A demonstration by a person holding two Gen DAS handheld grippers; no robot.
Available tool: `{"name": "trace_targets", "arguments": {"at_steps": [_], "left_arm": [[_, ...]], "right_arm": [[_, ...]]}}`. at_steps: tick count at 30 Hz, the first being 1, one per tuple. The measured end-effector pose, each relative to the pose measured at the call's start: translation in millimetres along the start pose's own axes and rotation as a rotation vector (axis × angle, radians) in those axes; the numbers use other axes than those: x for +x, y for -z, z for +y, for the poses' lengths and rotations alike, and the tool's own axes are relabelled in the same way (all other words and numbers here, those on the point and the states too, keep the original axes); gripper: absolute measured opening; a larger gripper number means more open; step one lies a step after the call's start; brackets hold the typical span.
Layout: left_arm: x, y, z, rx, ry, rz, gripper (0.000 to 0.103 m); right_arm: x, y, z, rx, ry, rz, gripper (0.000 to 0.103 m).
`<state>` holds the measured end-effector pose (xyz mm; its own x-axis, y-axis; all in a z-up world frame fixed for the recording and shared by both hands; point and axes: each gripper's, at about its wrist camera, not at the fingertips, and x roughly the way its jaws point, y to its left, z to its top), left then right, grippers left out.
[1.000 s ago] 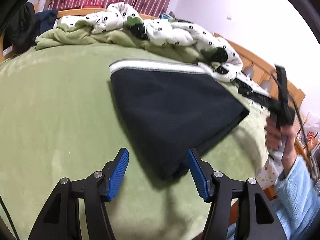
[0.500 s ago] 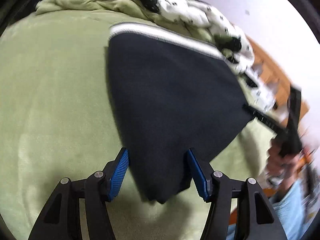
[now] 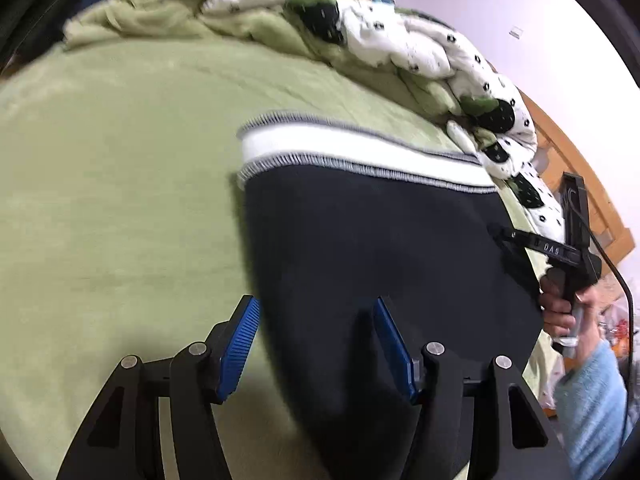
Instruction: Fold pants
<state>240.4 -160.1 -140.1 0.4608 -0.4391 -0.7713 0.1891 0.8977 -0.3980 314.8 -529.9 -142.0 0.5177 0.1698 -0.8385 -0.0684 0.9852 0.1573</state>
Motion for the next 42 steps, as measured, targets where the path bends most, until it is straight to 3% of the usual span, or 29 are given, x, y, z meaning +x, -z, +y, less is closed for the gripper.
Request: {"name": "trace_targets", "arguments": {"at_steps": [2, 6, 9, 11, 12, 14, 16, 22, 25, 27, 31, 35, 37, 38, 40, 41, 42], "left_arm": [[19, 3, 7, -0.024, 0.037, 0.024, 0.058], [27, 6, 20, -0.079, 0.130, -0.002, 0.058], [31, 2, 23, -0.116, 0.151, 0.014, 0.052], [31, -1, 22, -0.116, 0.146, 0.027, 0.030], [29, -3, 21, -0.108, 0.143, 0.022, 0.023], [20, -8, 17, -0.108, 0.134, 0.003, 0.013], [10, -14, 16, -0.124, 0.150, -0.017, 0.012], [-35, -24, 37, -0.153, 0.208, -0.047, 0.012], [-68, -28, 61, -0.135, 0.171, -0.066, 0.012], [-93, -31, 78, -0.128, 0.119, -0.084, 0.012], [-144, -34, 117, -0.122, -0.014, -0.115, 0.012], [-159, -24, 153, -0.096, -0.104, -0.086, 0.015], [-141, -14, 173, -0.103, -0.110, -0.031, 0.021], [-130, -9, 181, -0.112, -0.122, -0.012, 0.026], [-115, 4, 193, -0.105, -0.206, 0.012, 0.026], [-113, 9, 195, -0.084, -0.224, 0.015, 0.029], [-113, 11, 194, -0.067, -0.231, 0.013, 0.031]], "right_arm": [[7, -3, -12, -0.010, -0.075, 0.022, 0.082], [21, 0, -19, 0.005, -0.140, 0.058, 0.081], [30, -2, -19, 0.026, -0.214, 0.110, 0.077], [33, -1, -23, 0.056, -0.290, 0.150, 0.062], [34, -1, -22, 0.066, -0.302, 0.161, 0.061], [27, -1, -10, 0.018, -0.271, 0.161, 0.054], [11, -3, -3, 0.025, -0.238, 0.143, 0.043], [-42, 12, 36, 0.116, -0.226, 0.041, 0.027], [-59, 18, 69, 0.118, -0.312, 0.011, 0.022], [-63, 20, 106, 0.072, -0.308, -0.015, 0.021], [-47, 20, 178, 0.059, -0.403, 0.006, 0.021], [-27, 20, 219, 0.067, -0.503, 0.003, 0.022], [-3, 24, 225, 0.041, -0.466, 0.022, 0.023], [8, 27, 225, 0.020, -0.405, 0.031, 0.024], [32, 34, 220, -0.045, -0.281, 0.063, 0.034], [36, 38, 212, -0.037, -0.290, 0.043, 0.036], [32, 37, 208, -0.021, -0.283, 0.047, 0.046]]}}
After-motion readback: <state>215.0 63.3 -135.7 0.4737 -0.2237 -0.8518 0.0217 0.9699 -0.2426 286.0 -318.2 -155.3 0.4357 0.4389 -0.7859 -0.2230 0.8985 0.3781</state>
